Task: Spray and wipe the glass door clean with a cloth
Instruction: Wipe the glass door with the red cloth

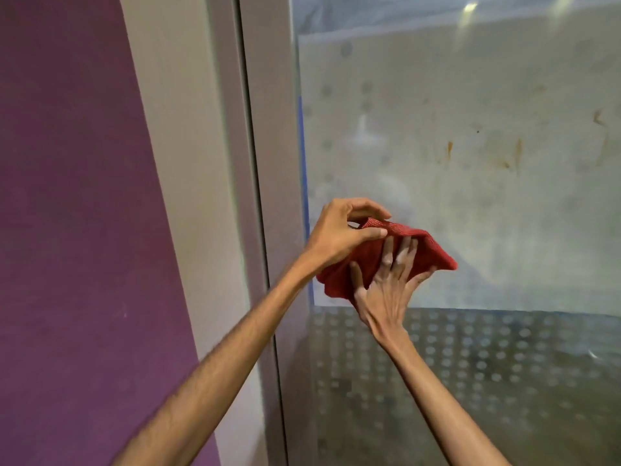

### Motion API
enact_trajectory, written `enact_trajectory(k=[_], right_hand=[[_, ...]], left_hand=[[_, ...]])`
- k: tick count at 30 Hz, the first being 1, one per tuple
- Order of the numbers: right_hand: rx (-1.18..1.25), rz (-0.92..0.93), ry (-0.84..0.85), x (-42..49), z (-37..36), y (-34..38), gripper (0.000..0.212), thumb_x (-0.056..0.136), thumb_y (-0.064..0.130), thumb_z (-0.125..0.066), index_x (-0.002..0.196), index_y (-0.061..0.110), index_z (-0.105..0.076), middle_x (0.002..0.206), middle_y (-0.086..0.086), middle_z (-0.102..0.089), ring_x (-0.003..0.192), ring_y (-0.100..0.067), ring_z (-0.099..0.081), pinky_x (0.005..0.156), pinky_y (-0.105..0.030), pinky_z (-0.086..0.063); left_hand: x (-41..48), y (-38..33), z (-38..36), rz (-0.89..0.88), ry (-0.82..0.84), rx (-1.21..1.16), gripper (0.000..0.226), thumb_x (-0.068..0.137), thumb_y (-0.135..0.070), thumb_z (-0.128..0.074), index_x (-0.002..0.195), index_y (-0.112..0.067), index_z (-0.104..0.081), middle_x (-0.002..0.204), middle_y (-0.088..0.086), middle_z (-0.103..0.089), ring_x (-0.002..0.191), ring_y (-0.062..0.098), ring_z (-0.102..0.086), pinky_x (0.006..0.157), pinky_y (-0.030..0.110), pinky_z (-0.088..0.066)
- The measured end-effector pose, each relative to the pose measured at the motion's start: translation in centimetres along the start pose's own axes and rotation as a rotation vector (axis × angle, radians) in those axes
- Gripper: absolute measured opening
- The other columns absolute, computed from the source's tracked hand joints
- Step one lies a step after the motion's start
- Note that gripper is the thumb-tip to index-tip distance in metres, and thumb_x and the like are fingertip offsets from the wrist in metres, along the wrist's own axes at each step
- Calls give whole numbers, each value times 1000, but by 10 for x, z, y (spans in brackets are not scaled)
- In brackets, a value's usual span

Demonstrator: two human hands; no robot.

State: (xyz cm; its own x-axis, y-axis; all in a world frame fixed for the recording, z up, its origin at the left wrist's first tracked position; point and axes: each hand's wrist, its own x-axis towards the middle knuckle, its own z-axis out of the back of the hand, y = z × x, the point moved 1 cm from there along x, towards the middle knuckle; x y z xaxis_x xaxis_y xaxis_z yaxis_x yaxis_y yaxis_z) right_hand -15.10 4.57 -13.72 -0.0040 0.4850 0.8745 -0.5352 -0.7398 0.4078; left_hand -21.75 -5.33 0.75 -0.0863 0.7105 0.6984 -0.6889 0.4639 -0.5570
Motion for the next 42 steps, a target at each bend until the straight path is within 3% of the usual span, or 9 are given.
enact_trajectory(k=[4,7,9,13,18,24,28,31,42], right_hand=[[-146,23,36,45,-36,11,83,95,51,-44,159,24,3,165,-19,-6,154,-26,6,112,-76,-2],[-209,34,68,56,-54,16,80,95,56,-42,159,27,-2,166,-17,-5,154,-29,-1,110,-78,-4],[-238,46,58,53,-61,15,82,93,62,-42,160,27,-9,166,-16,-5,154,-31,-2,110,-78,0],[-278,111,14,52,-66,6,85,90,71,-43,159,30,-16,166,-16,-10,154,-30,-5,109,-78,2],[-322,161,-19,59,-69,-1,71,95,60,-43,157,37,-17,167,-10,-11,155,-25,-5,107,-81,-4],[-310,177,-92,115,-51,11,68,92,42,-48,156,39,-23,166,-7,-14,154,-24,-8,107,-81,-5],[-257,117,-167,184,-31,39,62,98,45,-40,156,39,-20,167,-7,-14,154,-26,-9,106,-82,-7],[-232,122,-179,226,-18,60,60,99,48,-34,156,41,-19,167,-6,-12,155,-25,-7,107,-80,-4],[-322,522,-79,139,-24,-19,66,91,33,-54,153,40,-31,163,-2,-27,152,-23,-22,114,-74,-4]], left_hand=[[17,32,21,-72,-142,114,31,82,-6,-73,110,-18,-70,113,-6,-72,109,2,-65,98,28,-53],[26,61,29,-122,-244,326,50,83,-13,-73,131,-17,-60,146,4,-50,142,13,-36,120,23,-23],[27,77,31,-132,-303,410,55,86,-19,-71,138,-18,-53,156,7,-36,150,17,-18,120,17,-9],[31,106,33,-145,-430,558,56,95,-26,-59,147,-14,-42,163,9,-22,153,18,-7,124,27,-7],[35,127,41,-156,-514,677,61,100,-30,-41,155,-11,-22,164,11,-12,153,20,-4,125,46,-10],[34,139,55,-173,-521,736,53,102,-24,-36,152,-7,-32,162,18,-20,153,25,-10,124,42,-13],[35,139,59,-167,-528,763,52,102,-21,-35,153,-12,-31,163,15,-18,153,18,-2,124,33,-5],[39,140,51,-164,-537,783,54,103,-16,-36,155,-15,-24,164,12,-12,153,16,4,125,38,-3],[55,145,27,-153,-617,852,55,103,-16,-26,155,-7,-14,163,10,-2,152,23,5,122,55,-1]])
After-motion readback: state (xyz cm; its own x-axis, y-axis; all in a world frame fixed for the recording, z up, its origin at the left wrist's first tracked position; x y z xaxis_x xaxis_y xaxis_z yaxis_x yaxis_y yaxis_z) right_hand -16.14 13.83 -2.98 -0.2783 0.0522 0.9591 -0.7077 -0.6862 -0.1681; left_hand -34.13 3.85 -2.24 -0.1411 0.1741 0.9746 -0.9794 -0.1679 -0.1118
